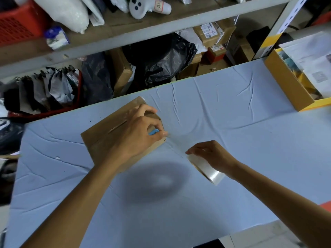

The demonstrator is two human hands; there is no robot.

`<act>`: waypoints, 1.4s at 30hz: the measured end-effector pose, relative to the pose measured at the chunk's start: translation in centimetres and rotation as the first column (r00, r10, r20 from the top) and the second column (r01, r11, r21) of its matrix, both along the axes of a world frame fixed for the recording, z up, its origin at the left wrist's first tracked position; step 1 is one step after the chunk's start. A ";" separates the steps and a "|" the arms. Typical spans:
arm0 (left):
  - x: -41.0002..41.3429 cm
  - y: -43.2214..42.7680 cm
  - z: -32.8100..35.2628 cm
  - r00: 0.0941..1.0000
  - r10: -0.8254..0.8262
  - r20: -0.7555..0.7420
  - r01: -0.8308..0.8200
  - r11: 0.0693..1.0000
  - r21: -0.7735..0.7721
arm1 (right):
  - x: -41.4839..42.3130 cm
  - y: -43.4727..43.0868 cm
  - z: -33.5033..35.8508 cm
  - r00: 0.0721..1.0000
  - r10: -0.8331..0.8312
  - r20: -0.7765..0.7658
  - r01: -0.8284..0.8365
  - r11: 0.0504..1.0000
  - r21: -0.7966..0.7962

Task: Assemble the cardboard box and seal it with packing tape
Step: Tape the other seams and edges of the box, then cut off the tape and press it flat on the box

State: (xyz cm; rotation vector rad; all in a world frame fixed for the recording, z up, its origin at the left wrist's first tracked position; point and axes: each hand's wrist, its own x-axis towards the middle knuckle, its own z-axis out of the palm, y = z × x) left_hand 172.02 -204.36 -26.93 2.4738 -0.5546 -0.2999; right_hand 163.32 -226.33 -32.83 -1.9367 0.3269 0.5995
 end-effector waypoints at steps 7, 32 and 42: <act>-0.7 0.1 0.7 0.999 -0.026 -0.038 0.027 0.999 0.018 | 0.2 0.4 -2.3 0.991 0.111 0.069 -0.110 0.994 -0.024; -0.8 -0.1 1.1 0.998 -0.017 -0.058 0.017 1.000 -0.001 | 0.0 1.2 -2.5 0.937 -0.347 0.048 0.349 0.911 -0.219; -0.7 0.2 1.0 0.998 0.006 -0.057 -0.006 1.000 -0.013 | -0.1 1.9 -2.5 0.932 -0.359 0.060 0.354 0.855 -0.378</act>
